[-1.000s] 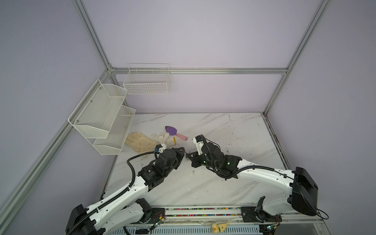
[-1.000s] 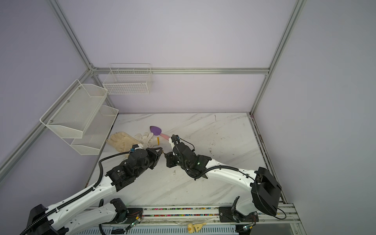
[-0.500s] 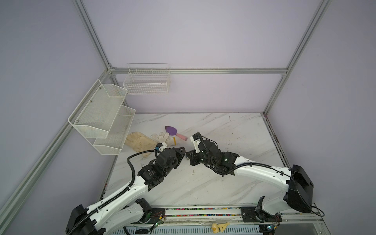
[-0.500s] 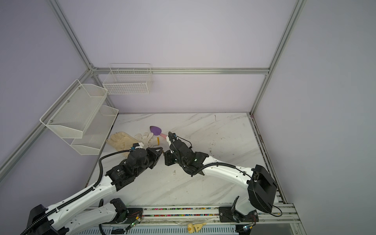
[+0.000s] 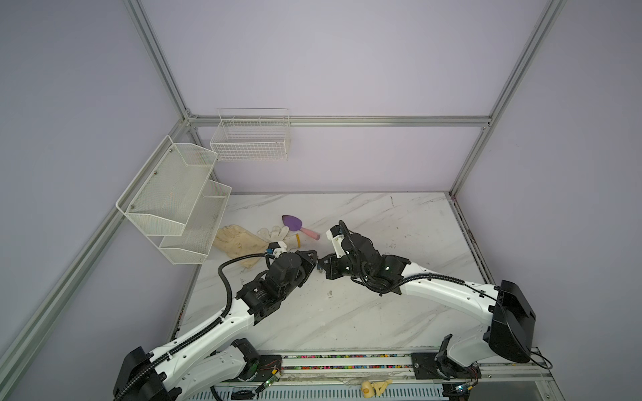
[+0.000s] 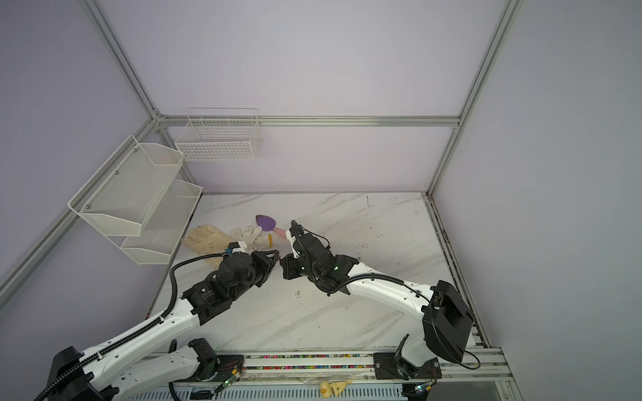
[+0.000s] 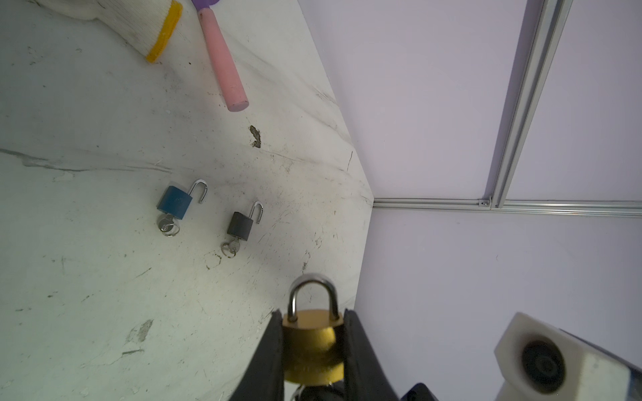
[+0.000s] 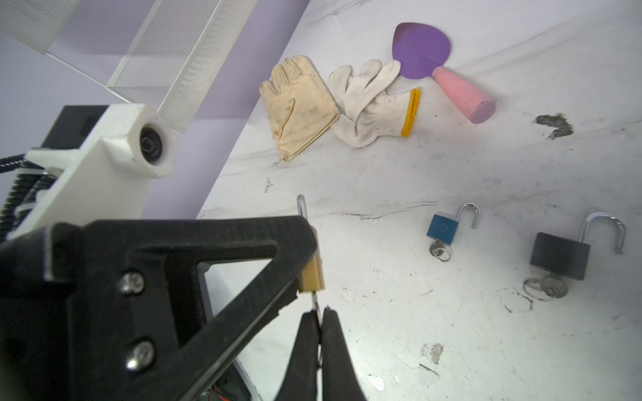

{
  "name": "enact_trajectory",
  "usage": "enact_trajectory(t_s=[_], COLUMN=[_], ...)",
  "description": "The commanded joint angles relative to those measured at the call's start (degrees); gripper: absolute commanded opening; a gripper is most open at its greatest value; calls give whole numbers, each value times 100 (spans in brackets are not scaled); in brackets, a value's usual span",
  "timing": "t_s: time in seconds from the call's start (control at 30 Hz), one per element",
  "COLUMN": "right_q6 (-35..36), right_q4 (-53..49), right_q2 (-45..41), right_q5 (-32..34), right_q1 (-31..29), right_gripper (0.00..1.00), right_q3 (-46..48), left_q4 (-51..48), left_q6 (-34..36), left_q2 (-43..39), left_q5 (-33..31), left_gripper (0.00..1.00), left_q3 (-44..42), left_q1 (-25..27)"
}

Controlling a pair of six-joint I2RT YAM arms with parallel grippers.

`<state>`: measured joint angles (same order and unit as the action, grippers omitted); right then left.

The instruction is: Unlock with the key

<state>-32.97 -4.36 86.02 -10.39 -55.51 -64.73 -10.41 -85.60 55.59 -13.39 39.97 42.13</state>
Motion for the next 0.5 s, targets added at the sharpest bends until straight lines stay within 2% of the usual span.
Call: enact_trajectory(t_s=[0.0, 0.17, 0.4, 0.47], right_q6=[-700, -1385, -1868, -1797], right_q4=[1843, 2237, 2247, 2154], right_q2=[-266, -390, -660, -705], right_q5=[-1357, -1898, -1718, -1463], right_q1=[64, 190, 307, 302], right_gripper=[0, 0, 0, 0], right_q3=[-40, 47, 339, 343], left_q4=[452, 388, 448, 440], left_q6=[251, 289, 386, 423], left_q2=[-65, -160, -286, -273], left_q5=[1018, 965, 838, 804], left_gripper=[0, 0, 0, 0], left_q3=[236, -20, -176, -152], left_q1=[257, 255, 140, 100])
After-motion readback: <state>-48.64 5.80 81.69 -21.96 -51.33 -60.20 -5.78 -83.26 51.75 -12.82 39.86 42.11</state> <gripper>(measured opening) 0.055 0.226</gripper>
